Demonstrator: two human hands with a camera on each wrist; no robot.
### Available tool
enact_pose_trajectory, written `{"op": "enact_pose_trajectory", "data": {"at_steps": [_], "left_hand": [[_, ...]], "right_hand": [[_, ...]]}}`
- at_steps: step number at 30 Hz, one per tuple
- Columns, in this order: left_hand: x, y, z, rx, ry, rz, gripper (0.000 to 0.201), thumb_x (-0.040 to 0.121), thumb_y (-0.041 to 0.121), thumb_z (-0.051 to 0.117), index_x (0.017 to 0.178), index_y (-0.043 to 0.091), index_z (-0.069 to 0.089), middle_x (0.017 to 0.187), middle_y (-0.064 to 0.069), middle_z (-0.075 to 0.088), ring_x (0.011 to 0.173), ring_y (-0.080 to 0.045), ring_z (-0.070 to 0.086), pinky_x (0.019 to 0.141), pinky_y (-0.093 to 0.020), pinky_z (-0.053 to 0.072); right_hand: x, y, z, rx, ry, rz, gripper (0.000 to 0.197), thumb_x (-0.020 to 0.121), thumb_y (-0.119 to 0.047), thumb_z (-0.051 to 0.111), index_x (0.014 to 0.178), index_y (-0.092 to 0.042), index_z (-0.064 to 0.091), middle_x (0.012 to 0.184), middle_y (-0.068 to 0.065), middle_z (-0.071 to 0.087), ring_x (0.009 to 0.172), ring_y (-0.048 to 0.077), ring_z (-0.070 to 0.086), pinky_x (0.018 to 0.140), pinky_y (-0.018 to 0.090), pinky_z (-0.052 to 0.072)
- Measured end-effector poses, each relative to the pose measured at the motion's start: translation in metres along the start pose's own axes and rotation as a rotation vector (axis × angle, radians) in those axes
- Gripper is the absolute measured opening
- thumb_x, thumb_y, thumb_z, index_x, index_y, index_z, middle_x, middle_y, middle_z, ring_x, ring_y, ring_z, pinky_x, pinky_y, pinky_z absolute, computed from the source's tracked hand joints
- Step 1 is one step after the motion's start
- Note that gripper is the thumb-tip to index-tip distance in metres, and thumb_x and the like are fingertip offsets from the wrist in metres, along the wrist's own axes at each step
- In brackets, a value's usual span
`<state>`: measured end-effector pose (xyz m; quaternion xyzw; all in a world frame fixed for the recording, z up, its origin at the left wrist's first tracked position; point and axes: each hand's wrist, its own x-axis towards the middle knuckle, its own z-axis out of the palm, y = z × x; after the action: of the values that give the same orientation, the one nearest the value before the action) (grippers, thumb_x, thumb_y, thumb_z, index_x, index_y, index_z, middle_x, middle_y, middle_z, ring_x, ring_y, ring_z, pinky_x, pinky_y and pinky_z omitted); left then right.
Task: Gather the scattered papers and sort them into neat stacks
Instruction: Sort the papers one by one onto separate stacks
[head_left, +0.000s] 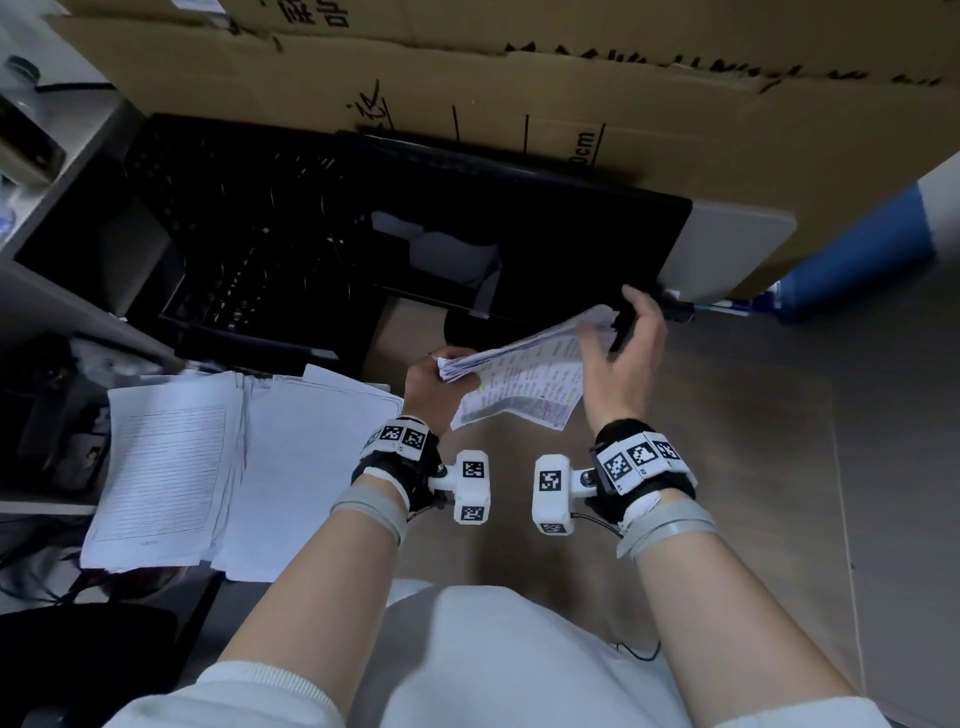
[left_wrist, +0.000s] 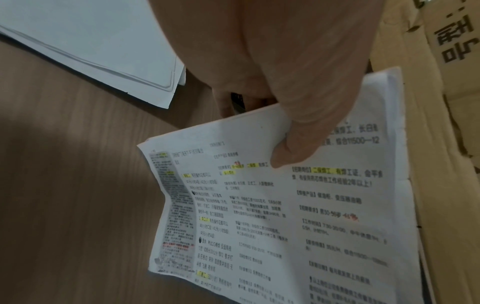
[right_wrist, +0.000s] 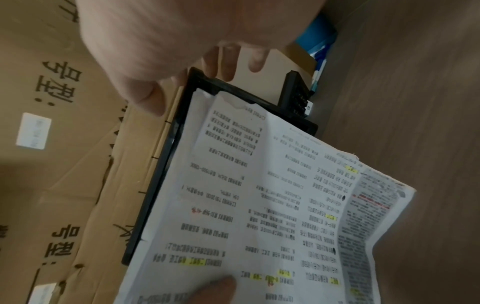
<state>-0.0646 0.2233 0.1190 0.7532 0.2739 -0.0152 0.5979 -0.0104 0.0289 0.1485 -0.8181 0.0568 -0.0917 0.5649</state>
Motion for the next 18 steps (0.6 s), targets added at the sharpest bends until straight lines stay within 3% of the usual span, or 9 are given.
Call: {"op": "enact_pose_trajectory", "data": {"at_steps": [2,5,7,9,12,15,18], "left_hand": [[-0.001,-0.002,-0.001,-0.040,0.016,-0.039,0.017,0.081,-0.008,0.064,0.078,0.008,0.060,0.075,-0.008,0.055,0.068,-0.020,0.049,0.065,-0.030,0.042],[-0.003,-0.005,-0.004,-0.072,0.044,-0.047,0.014,0.080,-0.006,0.063,0.073,0.006,0.060,0.072,-0.008,0.056,0.067,-0.017,0.051,0.063,-0.027,0.043],[-0.003,-0.008,-0.008,-0.090,0.066,-0.045,0.024,0.084,-0.010,0.062,0.071,0.010,0.060,0.070,-0.003,0.058,0.066,-0.013,0.054,0.063,-0.023,0.046],[-0.003,-0.010,-0.011,-0.100,0.071,-0.050,0.020,0.086,-0.009,0.062,0.074,0.007,0.061,0.071,-0.003,0.059,0.066,-0.014,0.055,0.064,-0.025,0.047],[0.000,-0.011,-0.012,-0.084,0.051,-0.045,0.011,0.087,-0.009,0.061,0.085,0.002,0.062,0.074,-0.003,0.059,0.068,-0.013,0.055,0.063,-0.020,0.047],[0.008,-0.011,-0.012,0.014,-0.001,-0.027,0.013,0.088,0.000,0.068,0.102,0.001,0.068,0.082,-0.004,0.065,0.073,-0.012,0.061,0.060,-0.010,0.047],[0.017,-0.014,-0.006,0.080,0.020,-0.033,0.017,0.090,0.014,0.074,0.098,0.002,0.066,0.077,-0.002,0.063,0.069,-0.013,0.060,0.055,-0.009,0.044]], "right_hand": [[0.003,-0.001,0.005,-0.003,-0.067,0.104,0.064,0.084,-0.049,0.067,0.139,-0.032,0.040,0.144,-0.011,0.043,0.131,0.007,0.041,0.106,0.024,0.033],[0.003,0.004,0.010,0.013,-0.147,0.253,0.061,0.088,-0.043,0.067,0.141,-0.026,0.040,0.139,-0.009,0.048,0.124,0.011,0.048,0.096,0.025,0.037],[0.000,0.009,0.013,0.020,-0.143,0.267,0.051,0.092,-0.041,0.063,0.137,-0.025,0.044,0.134,-0.011,0.052,0.115,0.006,0.053,0.089,0.021,0.037],[-0.003,0.010,0.015,0.108,-0.113,0.310,0.046,0.093,-0.043,0.062,0.134,-0.026,0.046,0.124,-0.018,0.055,0.100,-0.004,0.056,0.084,0.019,0.038],[-0.006,0.010,0.013,0.222,-0.096,0.359,0.048,0.090,-0.045,0.066,0.131,-0.026,0.048,0.114,-0.024,0.053,0.099,-0.008,0.052,0.084,0.019,0.038],[-0.012,0.016,0.010,0.230,-0.176,0.386,0.074,0.073,-0.043,0.084,0.133,-0.025,0.044,0.123,-0.009,0.058,0.109,0.006,0.058,0.095,0.027,0.045],[-0.020,0.023,0.008,0.100,-0.296,0.392,0.105,0.053,-0.052,0.091,0.139,-0.027,0.037,0.133,-0.005,0.055,0.119,0.013,0.054,0.104,0.034,0.042]]}}
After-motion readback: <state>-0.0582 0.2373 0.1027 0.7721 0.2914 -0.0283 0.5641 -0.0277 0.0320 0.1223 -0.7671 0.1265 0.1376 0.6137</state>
